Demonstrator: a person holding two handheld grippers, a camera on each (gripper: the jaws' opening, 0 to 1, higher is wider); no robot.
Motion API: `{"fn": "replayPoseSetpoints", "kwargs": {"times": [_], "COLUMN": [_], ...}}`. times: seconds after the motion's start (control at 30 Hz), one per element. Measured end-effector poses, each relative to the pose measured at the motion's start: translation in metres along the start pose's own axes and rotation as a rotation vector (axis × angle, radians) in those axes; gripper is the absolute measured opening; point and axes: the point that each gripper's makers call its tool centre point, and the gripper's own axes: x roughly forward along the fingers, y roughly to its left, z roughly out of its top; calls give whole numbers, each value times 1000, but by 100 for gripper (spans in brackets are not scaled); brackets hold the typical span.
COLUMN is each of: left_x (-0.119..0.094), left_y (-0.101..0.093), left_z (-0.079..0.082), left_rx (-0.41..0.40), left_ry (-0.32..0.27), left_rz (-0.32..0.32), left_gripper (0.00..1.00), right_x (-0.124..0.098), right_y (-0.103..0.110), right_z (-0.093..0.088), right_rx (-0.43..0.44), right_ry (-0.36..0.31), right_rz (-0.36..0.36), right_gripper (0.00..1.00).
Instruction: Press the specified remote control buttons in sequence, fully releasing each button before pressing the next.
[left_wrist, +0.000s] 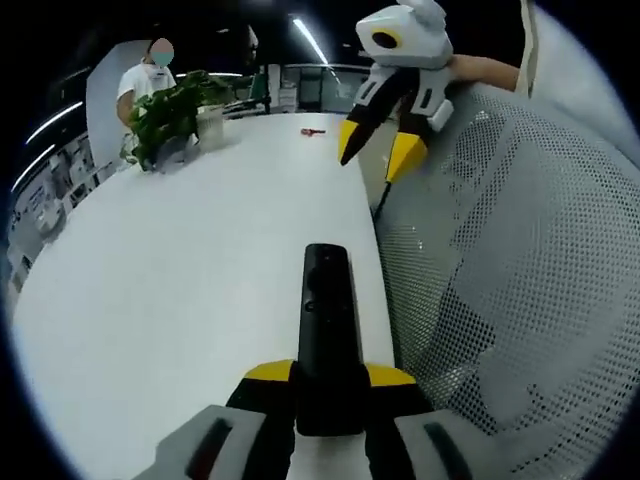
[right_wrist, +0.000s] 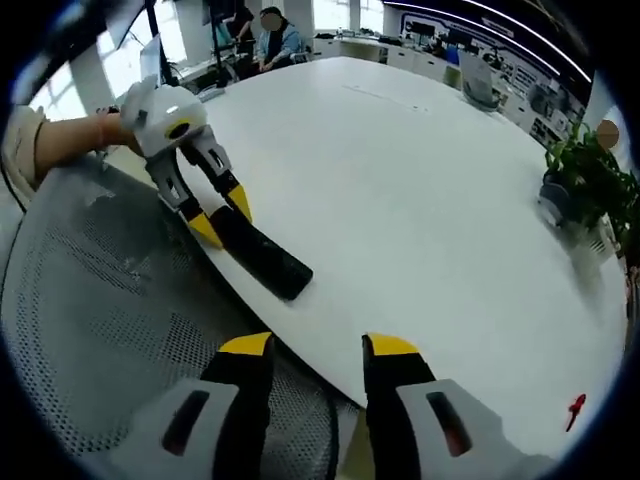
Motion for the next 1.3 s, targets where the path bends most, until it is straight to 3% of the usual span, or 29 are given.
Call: {"fn": "replayPoseSetpoints", "kwargs": {"times": [0.07,0.17,0.23,0.47,0.7,1.0,1.3], "left_x": [2,2,2,2,2,2,2], "left_y": [1,1,1,0,0,0,0], "left_z": [2,2,2,2,2,2,2], "left_rx": [-17,-19,-20,-10,-16,-11,-10], "left_ry": [-15,-23,-28,-21,-23,-13,-8], "left_rz": [9,11,9,6,3,-1,-7], "left_gripper": [25,25,25,25,25,25,25], "right_x": [-1,-1,2,19,41,68,77], "right_y": [10,10,9,12,12,9,14], "right_z": [8,11,10,10,22,27,24], "right_rx": [22,1,-22,-230,-386,-472,-543], "right_ry": [-46,-64,-45,18,57,115,161], "right_rz": [63,86,94,142,175,204,225], "right_gripper": [32,30,29,23,16,0,0]}}
